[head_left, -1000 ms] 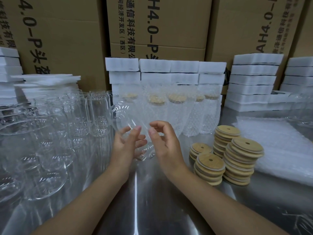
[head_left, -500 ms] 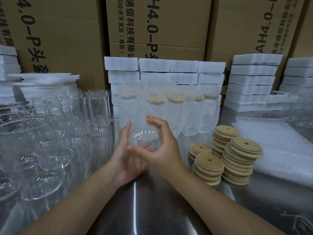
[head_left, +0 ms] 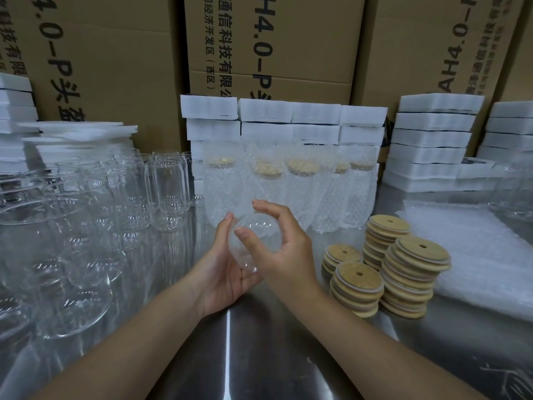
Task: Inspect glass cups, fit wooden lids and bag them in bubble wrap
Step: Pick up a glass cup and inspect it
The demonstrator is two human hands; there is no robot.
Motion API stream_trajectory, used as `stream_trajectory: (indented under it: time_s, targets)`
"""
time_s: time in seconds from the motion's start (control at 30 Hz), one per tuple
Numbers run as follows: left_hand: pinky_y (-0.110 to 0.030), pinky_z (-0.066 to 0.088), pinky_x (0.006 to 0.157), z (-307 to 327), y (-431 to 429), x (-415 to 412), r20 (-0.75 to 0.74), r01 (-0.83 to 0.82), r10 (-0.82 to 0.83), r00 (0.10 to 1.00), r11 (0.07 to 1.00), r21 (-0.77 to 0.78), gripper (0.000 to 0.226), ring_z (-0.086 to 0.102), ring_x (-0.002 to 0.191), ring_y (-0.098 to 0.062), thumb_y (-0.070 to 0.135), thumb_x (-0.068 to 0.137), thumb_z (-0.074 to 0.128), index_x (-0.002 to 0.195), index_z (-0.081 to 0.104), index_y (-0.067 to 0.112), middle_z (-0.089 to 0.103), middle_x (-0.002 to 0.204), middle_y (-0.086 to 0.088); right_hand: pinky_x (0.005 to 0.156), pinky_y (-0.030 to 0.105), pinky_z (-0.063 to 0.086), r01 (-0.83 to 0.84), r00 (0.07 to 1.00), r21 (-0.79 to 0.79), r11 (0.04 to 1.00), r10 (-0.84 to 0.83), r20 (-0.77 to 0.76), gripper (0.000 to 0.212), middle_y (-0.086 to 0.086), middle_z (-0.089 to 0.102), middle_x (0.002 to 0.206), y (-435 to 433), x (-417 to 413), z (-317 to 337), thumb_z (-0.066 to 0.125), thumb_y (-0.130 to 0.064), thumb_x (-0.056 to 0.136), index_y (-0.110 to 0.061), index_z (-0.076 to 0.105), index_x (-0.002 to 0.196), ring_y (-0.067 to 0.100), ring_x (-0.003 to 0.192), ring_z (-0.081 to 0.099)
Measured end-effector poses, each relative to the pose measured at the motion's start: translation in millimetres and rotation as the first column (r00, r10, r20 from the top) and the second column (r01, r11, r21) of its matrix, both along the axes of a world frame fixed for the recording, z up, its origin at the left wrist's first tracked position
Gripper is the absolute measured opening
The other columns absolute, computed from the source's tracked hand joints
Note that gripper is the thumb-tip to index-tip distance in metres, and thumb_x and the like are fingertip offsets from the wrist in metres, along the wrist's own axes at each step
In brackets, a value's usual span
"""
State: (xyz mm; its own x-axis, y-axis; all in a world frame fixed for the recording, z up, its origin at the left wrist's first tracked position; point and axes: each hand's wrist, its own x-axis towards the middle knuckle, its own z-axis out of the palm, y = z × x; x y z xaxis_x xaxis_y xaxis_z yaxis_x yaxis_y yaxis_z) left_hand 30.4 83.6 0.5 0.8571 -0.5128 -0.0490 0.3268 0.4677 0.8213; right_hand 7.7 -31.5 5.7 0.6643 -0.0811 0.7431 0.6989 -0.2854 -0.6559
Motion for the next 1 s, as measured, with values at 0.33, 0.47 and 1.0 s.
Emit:
stream_trajectory:
  time_s: [0.33,0.47,1.0]
  targets:
    - [-0.025,0.059,0.063,-6,-2,3,0.017,-0.063,0.062,0.998,0.996,0.064,0.076,0.073,0.079,-0.016,0.068,0.092,0.030,0.122,0.062,0.006,0.074,0.102,-0.011,0.103,0.021,0.036,-0.043,0.999,0.086,0.995,0.043,0.005,0.022,-0.010,0.063,0.117,-1,4,-1,0.042,-0.027,0.091,-0.022,0.063,0.097,0.002,0.122,0.051]
    - [-0.034,0.060,0.064,-10,-11,-1,0.069,-0.141,0.134,0.989,0.984,0.107,0.071,0.072,0.085,-0.023,0.067,0.095,0.026,0.150,0.032,0.023,0.070,0.116,-0.018,0.107,0.027,0.030,-0.019,0.990,0.184,0.983,0.044,-0.132,0.015,-0.025,0.050,0.125,-7,5,4,0.046,-0.022,0.075,-0.020,0.060,0.070,0.000,0.131,0.038]
    - [-0.023,0.049,0.070,-11,-6,4,0.415,-0.399,0.270,0.869,0.878,0.263,0.105,0.067,0.091,0.007,0.049,0.056,0.087,0.146,0.030,0.049,0.064,0.103,0.018,0.057,0.008,0.051,-0.142,0.804,0.425,0.894,0.355,-0.477,0.060,-0.020,0.050,0.102,-7,19,5,0.055,-0.035,0.094,-0.031,0.025,0.146,-0.017,0.063,0.061]
